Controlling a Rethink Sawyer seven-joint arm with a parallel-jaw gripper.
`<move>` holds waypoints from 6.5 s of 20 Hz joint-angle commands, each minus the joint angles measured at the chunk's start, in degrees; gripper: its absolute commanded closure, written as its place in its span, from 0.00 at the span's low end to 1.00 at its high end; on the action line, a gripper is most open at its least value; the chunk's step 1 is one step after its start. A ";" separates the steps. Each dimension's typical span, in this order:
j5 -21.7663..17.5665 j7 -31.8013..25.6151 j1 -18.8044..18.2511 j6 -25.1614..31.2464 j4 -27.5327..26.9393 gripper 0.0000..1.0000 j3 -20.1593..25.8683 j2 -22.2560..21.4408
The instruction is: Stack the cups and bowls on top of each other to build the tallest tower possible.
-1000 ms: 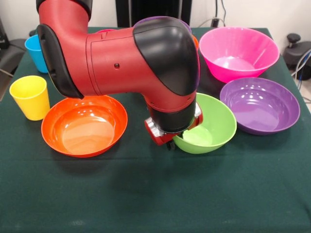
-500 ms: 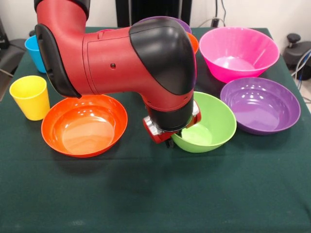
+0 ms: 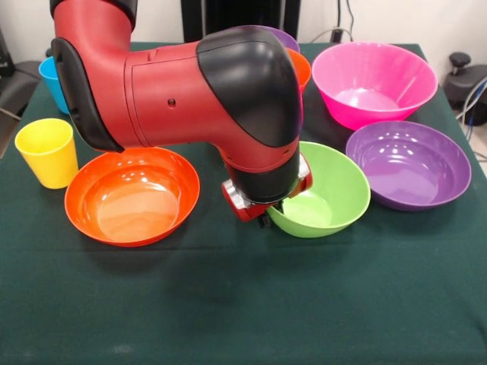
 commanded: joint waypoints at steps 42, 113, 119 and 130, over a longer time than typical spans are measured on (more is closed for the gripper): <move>5.36 -11.43 -0.25 9.39 -4.82 1.00 0.08 6.16; 4.61 -19.38 3.35 -7.12 -9.67 1.00 1.70 13.57; 2.08 -16.28 -0.63 -17.44 5.81 1.00 -2.44 6.52; 1.31 -21.38 -2.72 -14.29 6.11 1.00 -2.01 6.60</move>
